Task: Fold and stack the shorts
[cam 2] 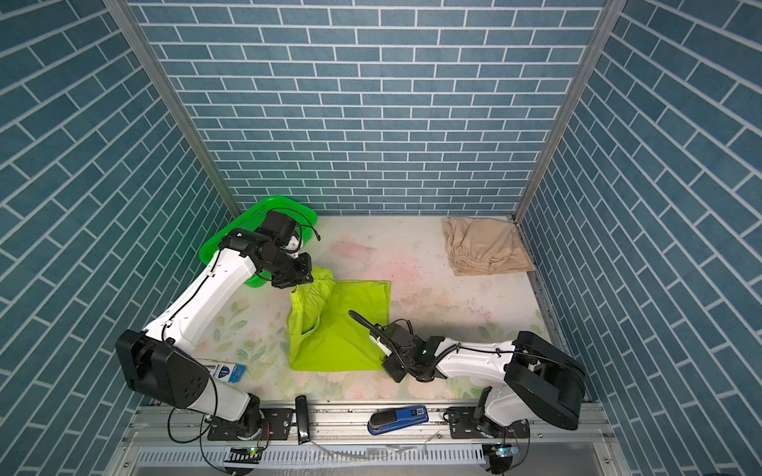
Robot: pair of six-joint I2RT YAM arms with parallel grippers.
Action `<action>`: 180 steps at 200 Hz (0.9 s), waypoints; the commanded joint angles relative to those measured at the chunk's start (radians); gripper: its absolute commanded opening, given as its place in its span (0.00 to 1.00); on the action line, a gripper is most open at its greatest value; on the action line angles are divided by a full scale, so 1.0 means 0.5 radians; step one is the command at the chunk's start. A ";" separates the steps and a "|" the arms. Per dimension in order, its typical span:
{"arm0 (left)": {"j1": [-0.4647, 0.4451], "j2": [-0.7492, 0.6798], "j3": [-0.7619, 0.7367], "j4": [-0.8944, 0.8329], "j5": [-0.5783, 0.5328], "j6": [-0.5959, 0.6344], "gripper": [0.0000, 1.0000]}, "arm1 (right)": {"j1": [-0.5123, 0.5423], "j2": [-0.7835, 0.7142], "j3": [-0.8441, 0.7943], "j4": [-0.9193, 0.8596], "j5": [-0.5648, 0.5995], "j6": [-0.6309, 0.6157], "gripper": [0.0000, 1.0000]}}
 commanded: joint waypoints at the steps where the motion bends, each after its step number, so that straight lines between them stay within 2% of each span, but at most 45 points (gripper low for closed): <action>1: -0.107 -0.059 -0.088 0.141 -0.079 -0.170 0.00 | -0.005 0.067 -0.044 0.026 -0.017 0.076 0.15; 24: -0.226 -0.041 -0.173 0.302 -0.079 -0.243 0.00 | -0.004 0.097 -0.040 0.049 -0.034 0.076 0.14; 81: -0.411 0.099 0.009 0.291 -0.147 -0.235 0.00 | -0.001 0.078 -0.038 -0.025 -0.016 0.080 0.14; 129: -0.592 0.220 -0.033 0.470 -0.141 -0.262 0.00 | -0.001 0.062 -0.016 -0.072 0.005 0.091 0.15; 159: -0.707 0.314 -0.081 0.513 -0.127 -0.214 0.00 | 0.003 0.001 0.008 -0.131 0.004 0.135 0.22; 174: -0.781 0.359 -0.083 0.496 -0.136 -0.175 0.00 | -0.004 -0.116 0.021 -0.214 0.041 0.166 0.32; 180: -0.805 0.372 -0.089 0.497 -0.134 -0.159 0.07 | -0.006 -0.175 0.030 -0.254 0.062 0.182 0.36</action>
